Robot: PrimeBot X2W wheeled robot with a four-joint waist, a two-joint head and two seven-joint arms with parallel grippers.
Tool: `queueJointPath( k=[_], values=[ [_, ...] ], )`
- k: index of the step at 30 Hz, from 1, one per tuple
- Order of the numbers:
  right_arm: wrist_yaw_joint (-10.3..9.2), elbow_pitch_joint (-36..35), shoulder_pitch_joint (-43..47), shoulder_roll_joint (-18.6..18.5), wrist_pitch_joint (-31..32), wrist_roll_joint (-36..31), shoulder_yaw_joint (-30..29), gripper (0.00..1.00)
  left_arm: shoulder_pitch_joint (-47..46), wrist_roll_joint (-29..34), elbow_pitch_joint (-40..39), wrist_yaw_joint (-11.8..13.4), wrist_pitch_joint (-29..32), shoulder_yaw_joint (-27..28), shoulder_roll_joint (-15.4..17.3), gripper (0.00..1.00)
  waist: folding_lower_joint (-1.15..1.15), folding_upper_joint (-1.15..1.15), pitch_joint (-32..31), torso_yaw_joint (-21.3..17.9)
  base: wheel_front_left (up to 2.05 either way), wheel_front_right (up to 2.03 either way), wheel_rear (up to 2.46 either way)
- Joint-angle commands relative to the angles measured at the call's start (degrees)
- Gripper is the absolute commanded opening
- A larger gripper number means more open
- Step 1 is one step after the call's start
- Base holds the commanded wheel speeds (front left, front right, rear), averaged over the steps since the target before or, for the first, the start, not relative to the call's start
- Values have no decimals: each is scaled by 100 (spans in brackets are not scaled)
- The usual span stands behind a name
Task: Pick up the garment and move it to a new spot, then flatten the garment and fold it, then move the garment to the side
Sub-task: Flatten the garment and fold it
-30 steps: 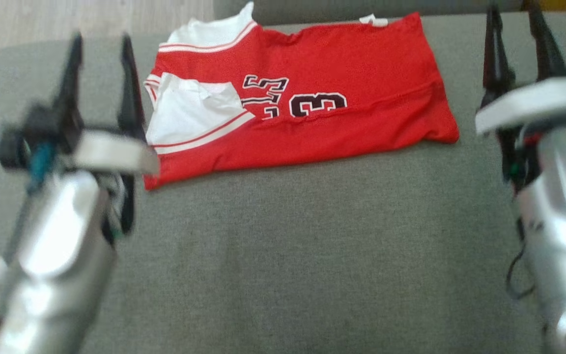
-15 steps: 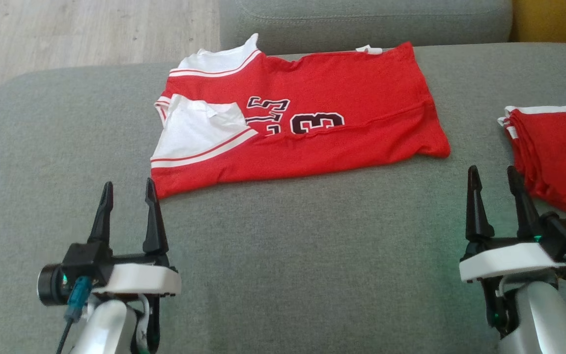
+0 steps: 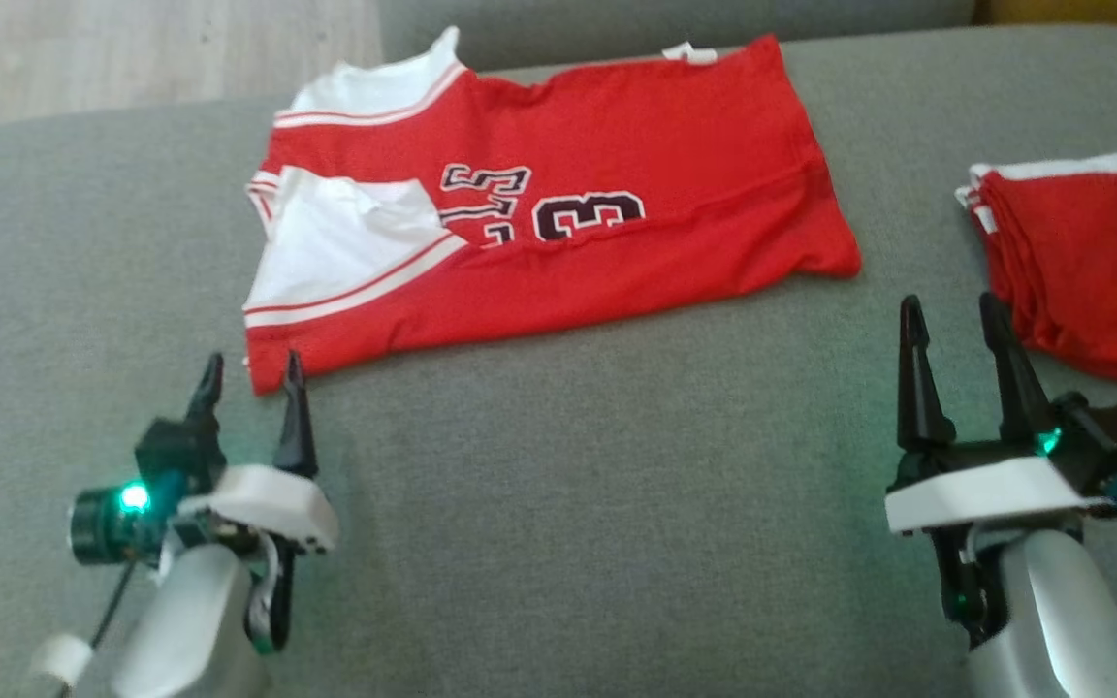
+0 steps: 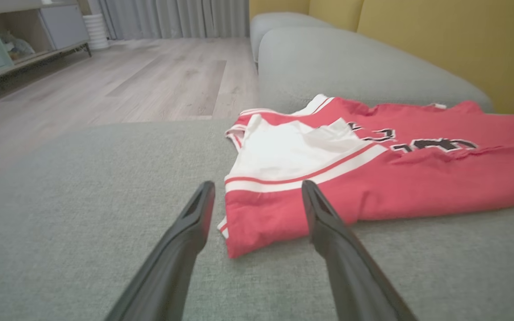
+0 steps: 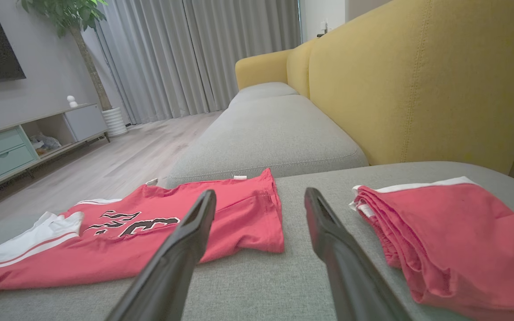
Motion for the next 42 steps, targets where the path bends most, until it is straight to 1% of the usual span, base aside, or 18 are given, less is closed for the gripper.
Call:
queueJointPath(
  k=[1,4,8,13,15,17,18,21,25,26,29,33,38,39,40,42],
  values=[
    [-4,-219,-271,-16,-53,52,170,100,-270,-19,-103,28,-3,209,172,100,-1,0,93,-77,0,0,0],
    [-4,-283,-326,-16,-53,68,255,100,-540,-45,364,88,137,279,261,100,-1,0,231,-172,0,0,0],
    [-4,-337,-375,-16,-53,87,319,100,-820,-88,960,5,428,259,353,100,-1,0,354,-269,0,0,0],
    [-4,-364,-409,-16,-53,103,368,100,-1029,-147,1545,29,823,256,415,100,-1,0,409,-371,0,0,0],
    [-4,-345,-408,-16,-53,119,376,100,-1061,-171,1766,-87,1074,191,426,100,-1,0,404,-398,0,0,0],
    [-4,-311,-406,-16,-53,161,383,100,-1108,-190,1889,-165,1168,158,442,25,-1,0,392,-414,0,0,0],
    [-4,-296,-408,-16,-53,188,383,100,-1129,-191,1916,-188,1152,147,450,0,-1,0,383,-416,0,0,0],
    [-4,-253,-419,-16,-53,211,355,100,-1195,-205,1894,-212,935,150,451,0,-1,0,347,-386,0,0,0],
    [-4,-133,-477,-16,-53,115,357,100,-1310,-185,1646,-227,370,141,391,0,-1,0,312,-276,0,0,0],
    [-4,-2,-562,-16,13,6,362,100,-1372,-150,1449,-266,59,106,357,0,-1,0,308,-207,0,0,0],
    [-4,236,-802,-16,303,-188,284,100,-1458,-75,1091,-329,-217,41,313,0,-1,0,341,-87,0,0,0],
    [-4,740,-1300,-16,825,-388,77,100,-1465,25,625,-373,-347,-17,287,0,-1,0,392,49,0,0,0],
    [-4,1699,-2040,-16,1459,-715,-308,100,-1401,167,219,-409,-380,-139,226,0,-1,0,455,219,0,0,0],
    [-4,1912,-2188,-16,1560,-846,-404,100,-1388,188,163,-417,-382,-162,211,0,-1,0,470,250,0,0,0],
    [-4,1912,-2188,-16,1560,-846,-404,100,-1388,188,163,-417,-382,-162,211,0,-1,0,470,250,0,0,0],
    [-4,2299,-2457,-16,1718,-1170,-657,100,-1368,215,81,-437,-385,-202,174,0,-1,0,496,320,0,0,0]
  ],
)
